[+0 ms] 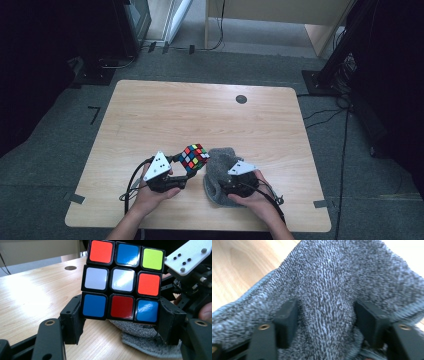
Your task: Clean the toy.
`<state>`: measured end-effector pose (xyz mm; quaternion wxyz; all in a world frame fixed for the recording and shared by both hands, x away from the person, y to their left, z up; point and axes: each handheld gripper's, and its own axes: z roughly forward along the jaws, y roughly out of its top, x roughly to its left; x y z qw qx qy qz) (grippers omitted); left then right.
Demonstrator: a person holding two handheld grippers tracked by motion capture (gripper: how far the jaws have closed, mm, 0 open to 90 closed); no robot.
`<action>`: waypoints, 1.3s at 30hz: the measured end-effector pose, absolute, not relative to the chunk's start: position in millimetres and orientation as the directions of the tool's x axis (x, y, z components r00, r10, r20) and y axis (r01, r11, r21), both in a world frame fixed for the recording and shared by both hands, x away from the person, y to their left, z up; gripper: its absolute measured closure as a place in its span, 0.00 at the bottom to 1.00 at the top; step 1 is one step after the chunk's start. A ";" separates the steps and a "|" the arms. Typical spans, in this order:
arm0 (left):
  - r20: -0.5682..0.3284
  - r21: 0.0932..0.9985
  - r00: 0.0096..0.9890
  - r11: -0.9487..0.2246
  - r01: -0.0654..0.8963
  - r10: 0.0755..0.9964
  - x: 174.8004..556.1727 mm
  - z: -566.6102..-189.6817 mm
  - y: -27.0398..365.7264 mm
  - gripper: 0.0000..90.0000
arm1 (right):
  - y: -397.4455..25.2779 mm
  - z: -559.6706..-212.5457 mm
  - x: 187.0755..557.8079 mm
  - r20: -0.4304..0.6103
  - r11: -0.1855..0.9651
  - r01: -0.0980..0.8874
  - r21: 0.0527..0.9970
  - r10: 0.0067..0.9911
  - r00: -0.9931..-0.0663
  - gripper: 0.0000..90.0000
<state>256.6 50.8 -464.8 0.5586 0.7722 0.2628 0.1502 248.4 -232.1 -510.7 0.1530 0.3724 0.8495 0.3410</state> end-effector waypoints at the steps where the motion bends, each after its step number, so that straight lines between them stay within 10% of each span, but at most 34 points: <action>1: -0.065 0.940 0.817 -0.239 0.243 0.573 256.6 -465.2 50.4 0.37 | -234.9 -510.5 248.4 0.000 0.491 0.528 0.693 0.733 -0.681 0.48; 9: -0.071 0.928 0.834 -0.271 0.256 0.547 255.0 -467.8 43.4 0.37 | -240.1 -499.5 244.7 0.028 0.443 0.564 0.697 0.769 -0.639 0.83; 18: -0.065 0.909 0.869 -0.330 0.254 0.490 246.2 -475.7 22.0 0.37 | -251.0 -448.8 225.4 0.184 0.147 0.410 0.900 0.725 -0.664 0.84; 27: -0.078 0.907 0.874 -0.329 0.262 0.479 245.2 -475.6 20.6 0.37 | -246.4 -427.7 211.9 0.330 -0.042 0.404 0.914 0.658 -0.677 0.84; 39: -0.040 0.929 0.899 -0.315 0.195 0.437 237.4 -465.2 20.5 0.38 | -245.1 -449.0 223.8 0.311 0.029 0.476 0.879 0.722 -0.618 0.83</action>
